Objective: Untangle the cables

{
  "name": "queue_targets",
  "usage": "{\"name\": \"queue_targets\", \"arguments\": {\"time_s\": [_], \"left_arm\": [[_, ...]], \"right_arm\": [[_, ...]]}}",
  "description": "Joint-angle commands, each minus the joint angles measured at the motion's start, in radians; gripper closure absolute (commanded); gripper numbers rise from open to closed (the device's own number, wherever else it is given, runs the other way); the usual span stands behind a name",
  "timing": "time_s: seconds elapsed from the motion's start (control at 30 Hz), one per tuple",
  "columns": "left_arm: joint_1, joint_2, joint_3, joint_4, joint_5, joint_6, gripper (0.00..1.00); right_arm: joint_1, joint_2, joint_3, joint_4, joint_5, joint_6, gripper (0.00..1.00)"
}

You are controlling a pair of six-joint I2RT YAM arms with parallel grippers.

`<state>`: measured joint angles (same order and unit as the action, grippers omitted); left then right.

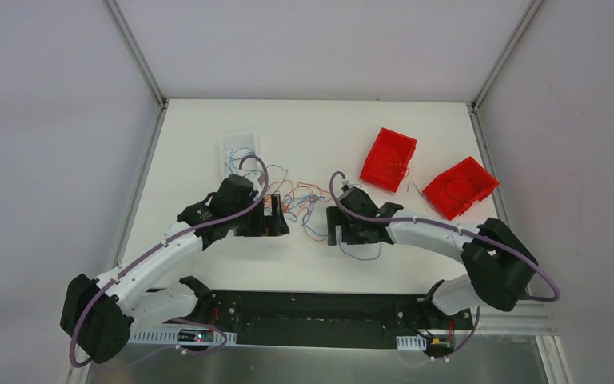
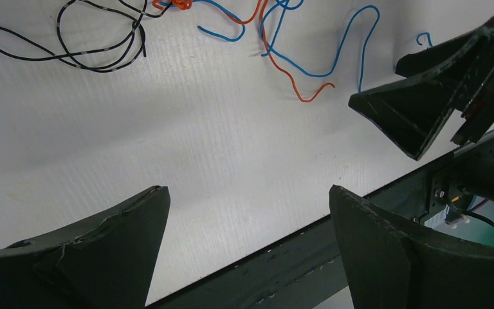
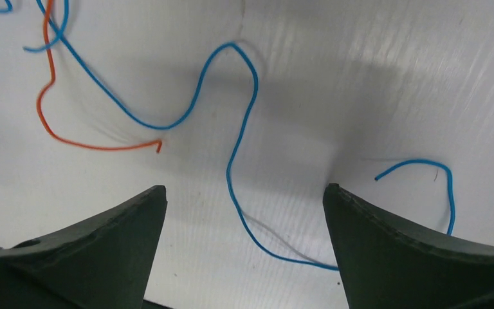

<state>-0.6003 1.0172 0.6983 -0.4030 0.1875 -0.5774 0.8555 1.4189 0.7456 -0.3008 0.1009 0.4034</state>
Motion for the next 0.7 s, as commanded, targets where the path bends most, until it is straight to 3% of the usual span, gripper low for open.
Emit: {"name": "queue_targets", "arguments": {"time_s": [0.0,0.17,0.47,0.67], "left_arm": [[0.008,-0.035,0.001,0.003,0.015,0.005,0.01],[0.008,-0.052,-0.005,0.000,0.002,0.004,0.01],[0.008,-0.067,-0.010,-0.006,0.000,0.010,0.01],[0.008,-0.070,0.007,-0.034,-0.018,0.024,0.01]], "right_arm": [[0.003,0.063,0.096,0.001,0.153,0.086,0.06],[0.007,0.123,0.155,0.004,0.207,0.156,0.19],[0.064,0.279,0.315,-0.149,0.378,0.183,0.42],[0.084,0.358,0.371,-0.264,0.427,0.189,0.68]]}}
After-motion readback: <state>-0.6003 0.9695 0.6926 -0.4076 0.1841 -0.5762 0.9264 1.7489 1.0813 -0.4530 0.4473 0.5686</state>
